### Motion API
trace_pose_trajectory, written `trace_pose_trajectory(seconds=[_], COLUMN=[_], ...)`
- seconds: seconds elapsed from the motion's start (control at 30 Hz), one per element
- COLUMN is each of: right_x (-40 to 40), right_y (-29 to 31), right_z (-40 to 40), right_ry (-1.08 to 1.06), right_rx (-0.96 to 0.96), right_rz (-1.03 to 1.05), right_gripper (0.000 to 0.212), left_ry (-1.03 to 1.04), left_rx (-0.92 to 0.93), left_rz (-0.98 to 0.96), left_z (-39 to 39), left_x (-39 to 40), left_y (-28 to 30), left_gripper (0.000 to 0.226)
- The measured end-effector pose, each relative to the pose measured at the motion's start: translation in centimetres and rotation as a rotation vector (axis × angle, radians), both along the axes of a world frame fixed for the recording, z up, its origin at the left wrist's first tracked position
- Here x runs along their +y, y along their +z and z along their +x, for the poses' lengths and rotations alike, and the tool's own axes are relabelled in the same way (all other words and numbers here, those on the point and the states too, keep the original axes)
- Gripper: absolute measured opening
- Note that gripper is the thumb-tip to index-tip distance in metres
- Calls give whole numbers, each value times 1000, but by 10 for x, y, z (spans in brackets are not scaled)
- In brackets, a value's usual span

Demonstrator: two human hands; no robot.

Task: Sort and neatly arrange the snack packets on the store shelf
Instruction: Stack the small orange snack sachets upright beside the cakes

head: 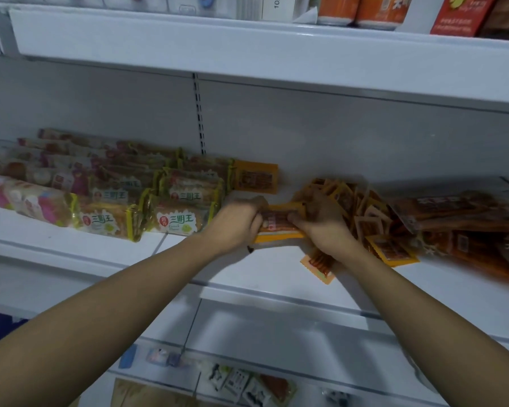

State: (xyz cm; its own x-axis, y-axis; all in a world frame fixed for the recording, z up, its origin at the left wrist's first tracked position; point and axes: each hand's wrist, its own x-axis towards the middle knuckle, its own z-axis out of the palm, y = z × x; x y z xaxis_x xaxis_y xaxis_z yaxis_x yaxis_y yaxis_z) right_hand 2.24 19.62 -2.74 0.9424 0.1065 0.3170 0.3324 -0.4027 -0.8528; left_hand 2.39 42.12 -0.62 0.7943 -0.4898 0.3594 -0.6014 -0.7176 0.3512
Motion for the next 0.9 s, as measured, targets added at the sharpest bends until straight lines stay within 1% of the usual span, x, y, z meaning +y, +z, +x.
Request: trace_pose_trajectory(seconds=[0.07,0.13,0.2,0.23,0.3,0.37,0.4,0.47,0.5,0.57,0.63,0.67,0.7,0.77,0.87,0.9], right_x=[1,0,-1,-2,2,7,11,19,24,34,43,46,49,53,55,55], right_y=[4,6,10,12,15,16,16,14,13,9,5,2,-1,-5,-6,-5], right_z=[3,7,11,12,17,27,34,56,66,88,104,110,114,116,119,122], right_ry=[-59,-67,4,55,106,40,-7,-115,-177,-277,-324,-333,-336,-344,-346,-344], right_rx=[56,106,132,141,140,102,87,90,108,140,169,186,201,207,197,191], right_rz=[161,220,183,136,28,-87,-99,-34,-29,-90,-168,-186,-196,-214,-263,-280], right_gripper=[25,28,22,17,15,12,12,11,12,20,30,33,35,36,38,38], left_ry=[24,53,92,114,151,202,248,370,435,467,411,376,341,281,278,277], left_rx=[87,192,228,228,227,193,139,-15,-37,38,134,134,89,59,105,92], left_rz=[-203,-316,-350,-353,-336,-324,-349,-426,-452,-485,-451,-384,-309,-216,-23,39], left_z=[-4,-4,1,5,14,20,20,20,17,16,21,25,30,40,48,49], left_x=[0,0,3,6,12,14,13,7,1,-13,-25,-27,-28,-30,-31,-32], left_y=[1,3,5,6,8,9,7,-2,-9,-24,-38,-42,-47,-59,-67,-66], left_gripper=[21,21,28,29,29,34,35,32,33,42,45,45,46,48,53,54])
